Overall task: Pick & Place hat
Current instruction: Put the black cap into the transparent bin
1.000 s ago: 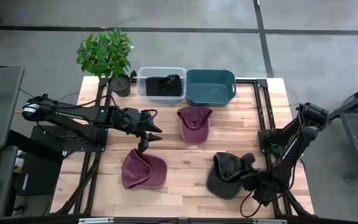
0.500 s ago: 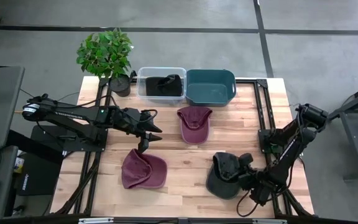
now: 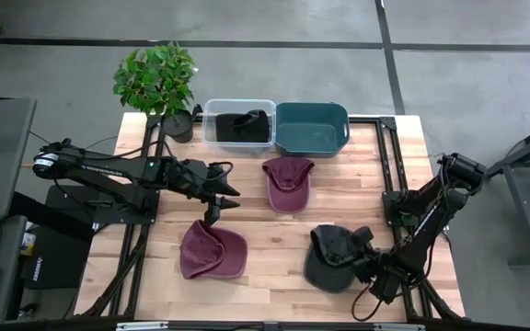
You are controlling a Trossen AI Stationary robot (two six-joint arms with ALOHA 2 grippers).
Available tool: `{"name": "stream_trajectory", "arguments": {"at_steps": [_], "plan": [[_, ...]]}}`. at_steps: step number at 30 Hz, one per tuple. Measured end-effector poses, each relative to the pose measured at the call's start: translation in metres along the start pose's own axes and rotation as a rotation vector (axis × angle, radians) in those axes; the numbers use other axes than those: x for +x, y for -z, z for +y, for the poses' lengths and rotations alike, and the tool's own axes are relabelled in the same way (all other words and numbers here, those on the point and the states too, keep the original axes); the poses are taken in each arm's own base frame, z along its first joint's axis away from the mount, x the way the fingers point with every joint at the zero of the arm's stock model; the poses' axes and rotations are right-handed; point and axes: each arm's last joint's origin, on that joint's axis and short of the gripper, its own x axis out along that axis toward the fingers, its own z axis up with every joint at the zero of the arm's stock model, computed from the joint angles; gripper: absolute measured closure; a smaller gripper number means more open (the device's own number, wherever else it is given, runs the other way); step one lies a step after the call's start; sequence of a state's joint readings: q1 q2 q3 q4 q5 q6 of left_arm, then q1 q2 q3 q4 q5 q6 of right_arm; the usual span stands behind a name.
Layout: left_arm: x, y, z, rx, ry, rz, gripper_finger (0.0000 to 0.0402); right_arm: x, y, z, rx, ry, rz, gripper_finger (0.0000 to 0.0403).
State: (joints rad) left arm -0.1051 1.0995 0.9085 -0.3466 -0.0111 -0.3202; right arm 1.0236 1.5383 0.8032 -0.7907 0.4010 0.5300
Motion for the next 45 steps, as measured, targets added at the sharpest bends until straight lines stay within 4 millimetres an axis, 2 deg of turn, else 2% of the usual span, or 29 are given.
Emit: {"name": "stream_trajectory", "arguments": {"at_steps": [5,13,26,38,45], "plan": [[0.0,0.0,0.0,0.0,0.0,0.0,0.0254,0.0,0.0,-0.001,0.01,-0.002,0.003,0.0389],[0.0,0.0,0.0,0.0,0.0,0.0,0.0254,0.001,-0.002,-0.004,-0.068,-0.016,0.024,0.0392],[0.0,0.0,0.0,0.0,0.0,0.0,0.0254,-0.028,-0.021,-0.016,-0.255,0.123,0.036,0.0393],[0.0,0.0,0.0,0.0,0.0,0.0,0.0254,-0.053,-0.052,-0.049,-0.409,0.337,0.016,0.0393],[0.0,0.0,0.0,0.0,0.0,0.0,0.0254,-0.053,-0.06,-0.064,-0.411,0.403,0.028,0.0393]]}}
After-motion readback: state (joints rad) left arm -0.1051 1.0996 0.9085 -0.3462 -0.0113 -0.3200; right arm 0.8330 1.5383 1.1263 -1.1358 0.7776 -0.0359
